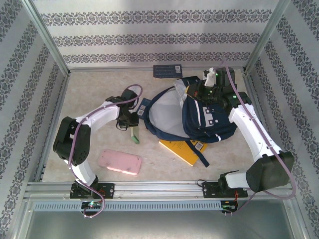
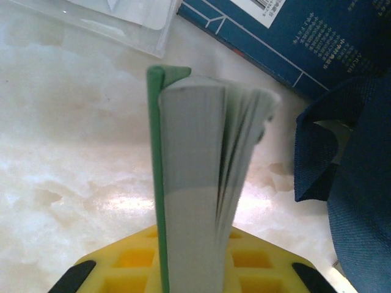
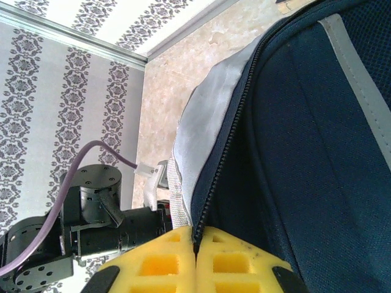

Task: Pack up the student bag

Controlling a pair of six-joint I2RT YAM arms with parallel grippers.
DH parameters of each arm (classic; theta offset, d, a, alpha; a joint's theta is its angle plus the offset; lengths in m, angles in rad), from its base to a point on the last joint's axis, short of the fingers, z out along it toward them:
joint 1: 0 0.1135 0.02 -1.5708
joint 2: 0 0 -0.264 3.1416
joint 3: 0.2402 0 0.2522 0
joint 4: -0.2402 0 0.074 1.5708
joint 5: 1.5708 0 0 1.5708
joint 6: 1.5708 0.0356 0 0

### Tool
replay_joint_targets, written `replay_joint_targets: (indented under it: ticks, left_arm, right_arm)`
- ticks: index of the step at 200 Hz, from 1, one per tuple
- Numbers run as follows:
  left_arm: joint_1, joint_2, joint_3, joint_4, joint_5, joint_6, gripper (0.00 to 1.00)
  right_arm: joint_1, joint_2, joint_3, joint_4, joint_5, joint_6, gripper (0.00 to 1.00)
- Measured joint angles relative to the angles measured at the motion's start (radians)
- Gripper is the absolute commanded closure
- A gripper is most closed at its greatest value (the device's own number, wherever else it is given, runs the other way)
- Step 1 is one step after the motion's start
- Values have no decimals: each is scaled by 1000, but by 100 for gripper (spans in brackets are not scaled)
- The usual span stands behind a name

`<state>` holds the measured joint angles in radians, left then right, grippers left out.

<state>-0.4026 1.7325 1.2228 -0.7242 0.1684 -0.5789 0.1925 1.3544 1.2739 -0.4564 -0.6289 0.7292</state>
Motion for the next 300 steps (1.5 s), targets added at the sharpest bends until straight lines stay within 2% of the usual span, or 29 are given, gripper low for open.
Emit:
replay_joint_targets:
  ticks: [29, 73, 104, 135, 161, 200, 263, 300]
  left_arm:
    - [11, -61, 1, -27, -13, 21, 100]
    - [19, -237, 66, -73, -19, 56, 100]
    - [19, -354, 87, -8, 116, 52, 100]
    - [9, -407, -8, 282, 305, -58, 100]
    - [-49, -299, -49, 530, 386, -164, 100]
    - [-142, -79, -48, 815, 399, -272, 100]
    - [-199, 257, 80, 1152, 396, -451, 100]
    - [-247, 409, 213, 1197, 365, -516, 100]
  right_arm:
    - [0, 0, 29, -40, -3, -15, 100]
    - [-6, 30, 184, -177, -29, -77, 100]
    - [-30, 36, 204, -214, -78, -79, 100]
    - [-34, 48, 204, -211, -122, -59, 100]
    - [-43, 49, 203, -195, -139, -26, 100]
    - [-61, 49, 185, -132, -165, 48, 100]
    - [-73, 49, 175, -77, -182, 129, 100]
    - [-73, 49, 159, -21, -184, 190, 100]
